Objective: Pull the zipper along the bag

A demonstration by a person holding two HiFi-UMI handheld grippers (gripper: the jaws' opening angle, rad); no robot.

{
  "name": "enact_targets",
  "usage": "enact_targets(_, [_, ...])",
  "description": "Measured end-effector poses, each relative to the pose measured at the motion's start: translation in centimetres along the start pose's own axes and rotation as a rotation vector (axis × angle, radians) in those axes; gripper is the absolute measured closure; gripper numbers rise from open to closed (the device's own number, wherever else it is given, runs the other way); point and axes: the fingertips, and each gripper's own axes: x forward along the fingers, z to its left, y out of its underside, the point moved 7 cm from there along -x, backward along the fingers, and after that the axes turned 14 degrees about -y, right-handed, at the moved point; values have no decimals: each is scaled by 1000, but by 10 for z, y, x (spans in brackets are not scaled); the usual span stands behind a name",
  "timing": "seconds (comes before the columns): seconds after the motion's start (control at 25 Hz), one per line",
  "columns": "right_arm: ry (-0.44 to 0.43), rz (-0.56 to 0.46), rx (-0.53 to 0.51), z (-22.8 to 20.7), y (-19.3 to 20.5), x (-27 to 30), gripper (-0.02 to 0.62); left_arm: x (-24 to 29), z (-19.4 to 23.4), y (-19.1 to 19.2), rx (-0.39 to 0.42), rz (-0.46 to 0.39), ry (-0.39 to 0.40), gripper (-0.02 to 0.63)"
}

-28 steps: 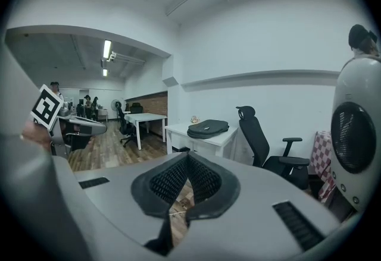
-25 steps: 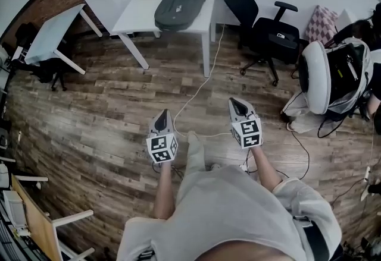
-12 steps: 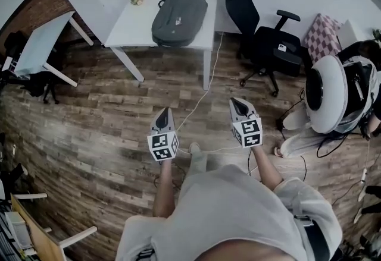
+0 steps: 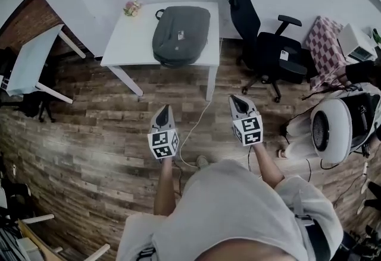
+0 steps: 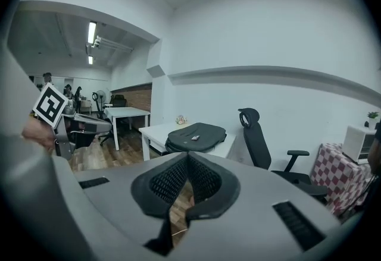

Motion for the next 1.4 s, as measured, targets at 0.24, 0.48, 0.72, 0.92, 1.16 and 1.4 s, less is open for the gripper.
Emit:
enact_targets(0.24, [37,13,4,-14,-10,35,581,49,10,-11,11,15,54,580])
enact_targets(0.48, [54,24,16,-30,-13,57,581,82,10,-17,21,28,84,580])
enact_targets(0.72, [44,22,39,-57,-12,90,581,124,8,-19,32,40,84,580])
enact_targets(0.92, [22,2,41,-94,-22,125,581,165,1,-36,45,38,69,580])
enact_targets(1.16, [-20,-9,43,-150,-44,171,581,227,-12,-65,56,41,43,580])
enact_targets(1.4, [-50,-21,41,-207,-63,213,581,287,-25,-88,70,43,21,580])
